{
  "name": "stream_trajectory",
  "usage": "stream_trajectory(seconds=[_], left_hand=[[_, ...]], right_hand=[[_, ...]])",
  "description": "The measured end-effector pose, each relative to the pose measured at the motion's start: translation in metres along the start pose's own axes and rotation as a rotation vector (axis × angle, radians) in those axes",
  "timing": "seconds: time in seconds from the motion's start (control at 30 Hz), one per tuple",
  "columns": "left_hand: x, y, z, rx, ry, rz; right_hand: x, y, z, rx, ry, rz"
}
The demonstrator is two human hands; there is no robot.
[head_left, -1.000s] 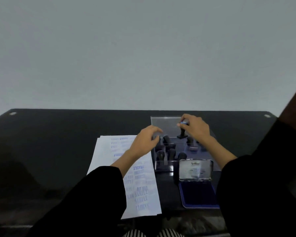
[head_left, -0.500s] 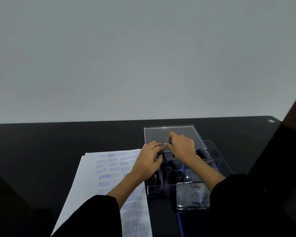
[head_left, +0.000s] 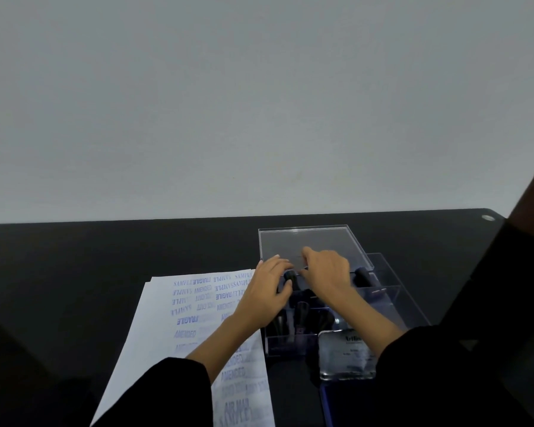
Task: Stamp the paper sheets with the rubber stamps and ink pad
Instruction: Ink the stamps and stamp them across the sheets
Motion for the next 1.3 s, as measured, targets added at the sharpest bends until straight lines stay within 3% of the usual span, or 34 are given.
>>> stream_trajectory(seconds=[0.47,0.73,0.97,1.3], left_hand=[[0.000,-0.001,0.001,-0.031,-0.025,-0.001],[0.001,0.001,0.006,-0.027,-0.063,0.019],[0.001,-0.003,-0.004,0.028,-0.037,0.046],[-0.023,-0.037,-0.065,0.048,0.124,-0.020]], right_hand=[[0.000,0.007,0.019,0.044,-0.084,0.058],[0.001,0.010,0.019,0.036,-0.033,0.123],[-0.003,0.008,0.011,0.168,0.070,0.157],[-0.045,-0.062,-0.031,0.574,0.260,-0.090]])
Point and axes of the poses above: each hand's wrist, its own x-axis towards the middle knuckle, its own y-axis out of the palm, z = x × y, the point moved 10 cm from there along x, towards the middle knuckle, and after that the axes turned 1 degree about -z, right-handed, at the moved point
